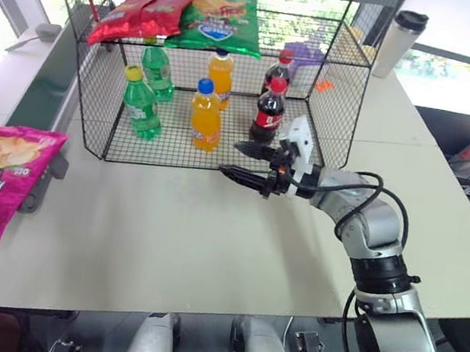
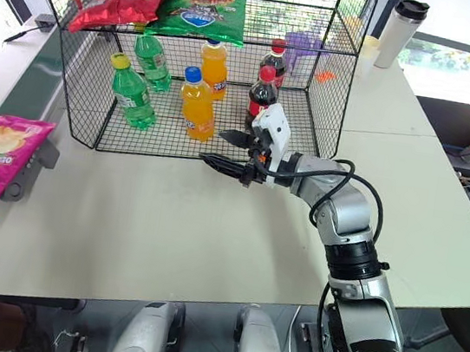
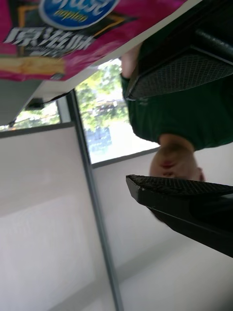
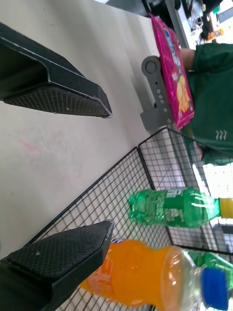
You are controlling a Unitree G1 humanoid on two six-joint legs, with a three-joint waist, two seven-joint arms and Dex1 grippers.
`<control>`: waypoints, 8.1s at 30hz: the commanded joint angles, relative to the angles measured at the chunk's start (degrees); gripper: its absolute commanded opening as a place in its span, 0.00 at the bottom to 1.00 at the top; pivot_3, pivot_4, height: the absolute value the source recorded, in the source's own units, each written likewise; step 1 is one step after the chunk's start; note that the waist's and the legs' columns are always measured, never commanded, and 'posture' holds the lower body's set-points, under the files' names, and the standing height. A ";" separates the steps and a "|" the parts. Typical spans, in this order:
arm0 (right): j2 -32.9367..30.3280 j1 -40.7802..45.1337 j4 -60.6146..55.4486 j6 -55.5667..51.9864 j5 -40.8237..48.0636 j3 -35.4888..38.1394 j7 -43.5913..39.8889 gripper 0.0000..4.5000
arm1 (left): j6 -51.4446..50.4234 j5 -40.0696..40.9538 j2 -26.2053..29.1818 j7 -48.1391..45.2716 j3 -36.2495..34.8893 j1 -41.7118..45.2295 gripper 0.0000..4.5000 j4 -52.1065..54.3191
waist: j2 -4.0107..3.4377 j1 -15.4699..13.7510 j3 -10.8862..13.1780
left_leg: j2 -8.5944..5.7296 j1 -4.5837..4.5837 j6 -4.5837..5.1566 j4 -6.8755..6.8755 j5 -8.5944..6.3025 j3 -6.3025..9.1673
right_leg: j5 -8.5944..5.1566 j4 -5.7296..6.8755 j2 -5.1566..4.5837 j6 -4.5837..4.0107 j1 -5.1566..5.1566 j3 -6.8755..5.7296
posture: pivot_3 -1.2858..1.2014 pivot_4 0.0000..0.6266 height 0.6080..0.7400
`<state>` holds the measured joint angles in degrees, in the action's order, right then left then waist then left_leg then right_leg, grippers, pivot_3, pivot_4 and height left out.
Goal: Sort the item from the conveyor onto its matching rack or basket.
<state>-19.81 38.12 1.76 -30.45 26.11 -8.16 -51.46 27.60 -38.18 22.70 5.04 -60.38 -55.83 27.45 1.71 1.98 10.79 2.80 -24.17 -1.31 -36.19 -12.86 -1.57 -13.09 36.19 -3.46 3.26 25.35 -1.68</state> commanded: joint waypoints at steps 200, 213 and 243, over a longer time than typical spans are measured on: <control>-29.56 18.92 7.89 51.89 -55.09 0.09 33.16 0.00 | -77.27 103.90 20.28 -45.32 30.05 76.87 0.72 -6.33 | -0.38 -1.19 -0.06 | 0.14 0.63 -0.07 0.02 0.07 -0.21 | 0.02 0.02 0.47 0.03 -0.53 0.34 | 0.52 0.24 1.00; -35.48 21.93 10.79 58.46 -73.51 -0.68 51.41 0.00 | -74.79 103.64 18.14 -44.05 33.07 78.50 0.72 -9.32 | -0.38 -1.18 -0.06 | 0.13 0.64 -0.08 0.02 0.08 -0.22 | 0.00 0.01 0.47 -0.01 -0.54 0.36 | 0.52 0.24 1.00; -18.05 29.01 32.92 41.96 -78.27 -12.13 51.58 0.00 | -71.59 102.37 14.72 -40.66 34.72 75.51 0.72 -8.77 | -0.36 -1.11 -0.07 | 0.13 0.66 -0.11 0.03 0.11 -0.22 | 0.10 0.02 0.50 0.09 -0.58 0.43 | 0.52 0.24 1.00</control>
<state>-37.11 65.82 35.75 11.97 -53.05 -21.49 -0.05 -45.55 64.20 37.25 -35.79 -25.23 19.38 17.75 1.35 0.87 10.72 2.93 -23.50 -1.42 -36.17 -12.75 -1.79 -12.99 36.21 -2.95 3.36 24.77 -1.25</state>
